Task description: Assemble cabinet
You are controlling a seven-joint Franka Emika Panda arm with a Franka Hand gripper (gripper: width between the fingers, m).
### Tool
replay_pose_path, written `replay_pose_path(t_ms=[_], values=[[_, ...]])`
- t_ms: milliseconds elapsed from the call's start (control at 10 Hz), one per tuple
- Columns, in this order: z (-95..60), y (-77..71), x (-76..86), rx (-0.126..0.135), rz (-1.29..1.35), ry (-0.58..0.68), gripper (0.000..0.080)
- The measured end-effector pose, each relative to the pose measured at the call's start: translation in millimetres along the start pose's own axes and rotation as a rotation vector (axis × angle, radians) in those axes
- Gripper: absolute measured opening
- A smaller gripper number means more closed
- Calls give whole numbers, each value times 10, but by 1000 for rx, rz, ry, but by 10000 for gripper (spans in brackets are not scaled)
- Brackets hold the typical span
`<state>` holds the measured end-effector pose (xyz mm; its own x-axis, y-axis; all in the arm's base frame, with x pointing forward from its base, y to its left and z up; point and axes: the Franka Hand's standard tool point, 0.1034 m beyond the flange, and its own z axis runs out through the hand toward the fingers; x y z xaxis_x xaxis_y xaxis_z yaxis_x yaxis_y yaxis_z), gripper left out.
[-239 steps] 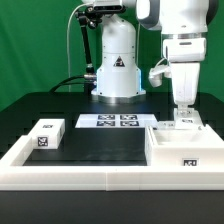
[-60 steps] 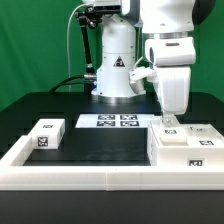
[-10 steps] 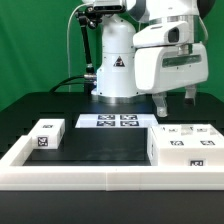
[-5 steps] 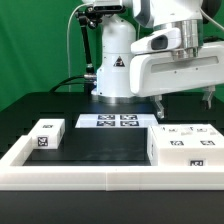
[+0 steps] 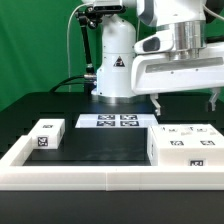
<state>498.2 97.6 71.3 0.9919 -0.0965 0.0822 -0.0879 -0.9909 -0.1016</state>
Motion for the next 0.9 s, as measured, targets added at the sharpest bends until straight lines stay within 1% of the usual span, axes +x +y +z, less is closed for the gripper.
replay_pose_path(t_ms=[100, 200, 400, 600, 700, 900], values=[[11, 56, 0, -3, 42, -1, 796], [20, 79, 0, 0, 89, 0, 796], [23, 40, -10, 13, 159, -4, 796], [33, 37, -12, 13, 129, -6, 796], [61, 36, -23, 12, 97, -11, 796], [144, 83, -82, -21, 19, -26, 796]])
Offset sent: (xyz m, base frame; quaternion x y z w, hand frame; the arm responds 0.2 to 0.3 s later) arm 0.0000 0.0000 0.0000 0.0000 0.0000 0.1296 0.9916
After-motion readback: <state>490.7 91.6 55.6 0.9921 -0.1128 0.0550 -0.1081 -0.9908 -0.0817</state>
